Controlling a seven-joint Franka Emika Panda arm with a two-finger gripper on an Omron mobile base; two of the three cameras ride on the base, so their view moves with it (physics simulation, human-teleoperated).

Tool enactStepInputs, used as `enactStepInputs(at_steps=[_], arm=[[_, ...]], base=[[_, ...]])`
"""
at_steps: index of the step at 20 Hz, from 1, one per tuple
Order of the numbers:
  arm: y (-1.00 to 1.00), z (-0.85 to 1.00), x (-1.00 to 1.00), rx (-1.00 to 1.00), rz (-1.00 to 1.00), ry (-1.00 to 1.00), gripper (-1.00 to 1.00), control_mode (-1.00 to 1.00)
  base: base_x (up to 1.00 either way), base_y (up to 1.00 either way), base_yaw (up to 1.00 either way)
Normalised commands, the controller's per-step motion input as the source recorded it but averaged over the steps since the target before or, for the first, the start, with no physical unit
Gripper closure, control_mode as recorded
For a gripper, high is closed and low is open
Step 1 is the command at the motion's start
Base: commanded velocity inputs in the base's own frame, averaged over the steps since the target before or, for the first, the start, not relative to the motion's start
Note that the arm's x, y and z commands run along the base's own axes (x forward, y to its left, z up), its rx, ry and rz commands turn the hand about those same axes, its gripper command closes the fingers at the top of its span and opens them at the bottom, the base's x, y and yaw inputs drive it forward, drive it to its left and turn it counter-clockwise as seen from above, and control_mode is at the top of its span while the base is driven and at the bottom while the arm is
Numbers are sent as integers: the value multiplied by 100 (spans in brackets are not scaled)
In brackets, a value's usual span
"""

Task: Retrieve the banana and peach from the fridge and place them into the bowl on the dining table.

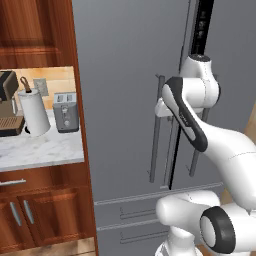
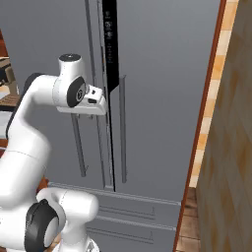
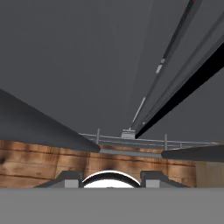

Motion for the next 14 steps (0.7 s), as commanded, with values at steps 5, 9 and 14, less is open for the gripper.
enactStepInputs(at_steps=[5,9,14], arm=[[-1,0,-26,0,0,-5,-100,-100],[-8,0,-60,0,0,-3,-100,-100],[-12,-2,-58,0,0,-10,-100,-100]], base=[[0,0,0],[0,0,0],[0,0,0]])
